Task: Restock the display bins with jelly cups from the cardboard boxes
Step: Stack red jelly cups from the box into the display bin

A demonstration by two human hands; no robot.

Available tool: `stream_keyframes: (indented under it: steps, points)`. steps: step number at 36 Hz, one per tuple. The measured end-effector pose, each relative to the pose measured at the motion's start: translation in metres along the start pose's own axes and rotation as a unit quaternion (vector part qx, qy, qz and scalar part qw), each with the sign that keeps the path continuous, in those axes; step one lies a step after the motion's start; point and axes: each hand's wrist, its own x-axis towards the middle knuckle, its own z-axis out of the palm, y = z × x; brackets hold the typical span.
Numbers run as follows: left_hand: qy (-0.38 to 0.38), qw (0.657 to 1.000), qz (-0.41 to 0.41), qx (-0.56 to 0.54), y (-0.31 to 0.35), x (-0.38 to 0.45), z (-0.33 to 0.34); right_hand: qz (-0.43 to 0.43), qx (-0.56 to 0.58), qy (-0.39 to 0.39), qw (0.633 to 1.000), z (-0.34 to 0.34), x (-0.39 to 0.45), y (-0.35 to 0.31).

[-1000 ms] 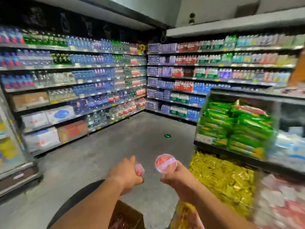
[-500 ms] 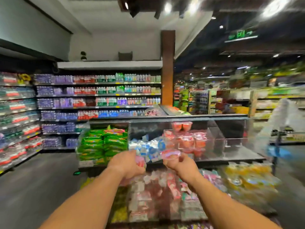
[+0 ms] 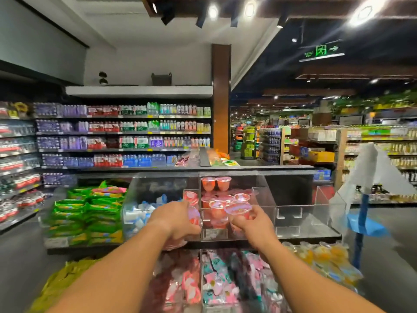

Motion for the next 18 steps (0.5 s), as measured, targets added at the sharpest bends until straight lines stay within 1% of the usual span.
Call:
stream_keyframes:
  steps: [6,8,12,16,18]
  points:
    - [0.014,1.0,0.017,0.015,-0.007,0.062,-0.015,0.009,0.004,0.064,0.998,0.021,0.06,-0.02]
    - [0.02,0.999,0.025,0.01,-0.009,0.088,-0.025,0.019,0.003,0.101,0.995,0.028,0.089,-0.029]
    - [0.048,0.998,0.038,-0.002,-0.009,0.139,-0.035,0.09,-0.038,0.129,0.987,0.047,0.165,-0.024]
    - [0.058,0.997,0.042,-0.019,-0.006,0.171,-0.03,0.136,-0.076,0.158,0.975,0.057,0.254,0.021]
    - [0.062,0.997,0.045,-0.018,-0.008,0.182,-0.026,0.162,-0.094,0.167,0.968,0.058,0.24,0.005]
